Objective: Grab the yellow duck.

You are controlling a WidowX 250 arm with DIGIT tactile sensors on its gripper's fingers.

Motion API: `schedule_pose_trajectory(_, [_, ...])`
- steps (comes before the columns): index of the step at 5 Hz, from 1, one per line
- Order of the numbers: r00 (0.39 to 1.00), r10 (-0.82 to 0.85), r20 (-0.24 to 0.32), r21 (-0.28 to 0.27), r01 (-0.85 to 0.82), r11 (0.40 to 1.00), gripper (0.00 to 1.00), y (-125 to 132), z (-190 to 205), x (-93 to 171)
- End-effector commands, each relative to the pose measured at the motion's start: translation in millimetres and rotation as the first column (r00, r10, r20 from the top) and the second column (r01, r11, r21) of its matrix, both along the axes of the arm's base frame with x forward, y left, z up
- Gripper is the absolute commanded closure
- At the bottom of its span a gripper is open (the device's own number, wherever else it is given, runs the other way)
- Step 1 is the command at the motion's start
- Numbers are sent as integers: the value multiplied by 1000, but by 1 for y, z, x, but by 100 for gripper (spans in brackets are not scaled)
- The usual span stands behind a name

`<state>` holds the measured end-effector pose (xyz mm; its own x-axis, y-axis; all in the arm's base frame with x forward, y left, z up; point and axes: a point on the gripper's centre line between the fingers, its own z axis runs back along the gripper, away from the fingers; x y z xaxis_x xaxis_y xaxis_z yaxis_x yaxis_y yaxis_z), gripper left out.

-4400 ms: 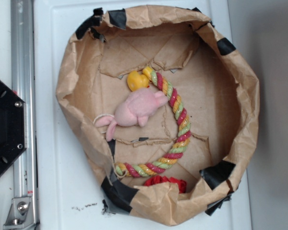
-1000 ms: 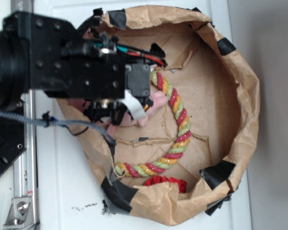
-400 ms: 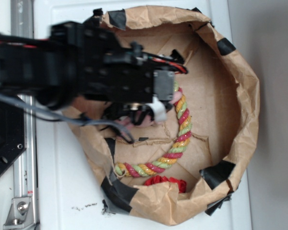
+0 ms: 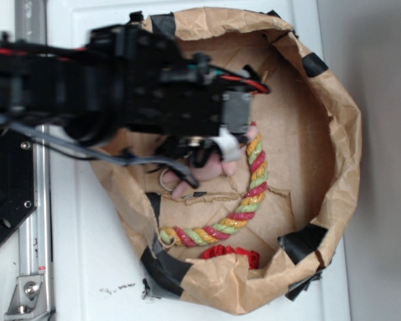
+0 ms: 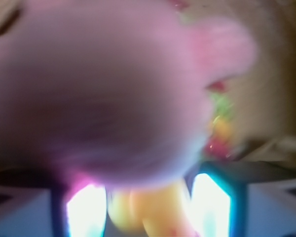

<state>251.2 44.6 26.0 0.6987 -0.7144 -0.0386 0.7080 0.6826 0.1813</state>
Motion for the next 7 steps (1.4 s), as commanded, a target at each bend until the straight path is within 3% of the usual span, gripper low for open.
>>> schedule_pose_trajectory(1, [998, 13, 68, 0, -13, 1000, 100, 6, 21, 2])
schedule_pose_trajectory(4, [994, 41, 100, -29, -38, 999, 100, 3, 43, 10])
schedule_pose_trajectory(5, [992, 65, 108, -76, -57, 995, 100, -5, 66, 15])
schedule_pose_trajectory(6, [982, 134, 133, -125, -117, 985, 100, -32, 116, 28])
schedule_pose_trajectory(7, [983, 155, 102, -153, -138, 979, 100, -51, 149, 42])
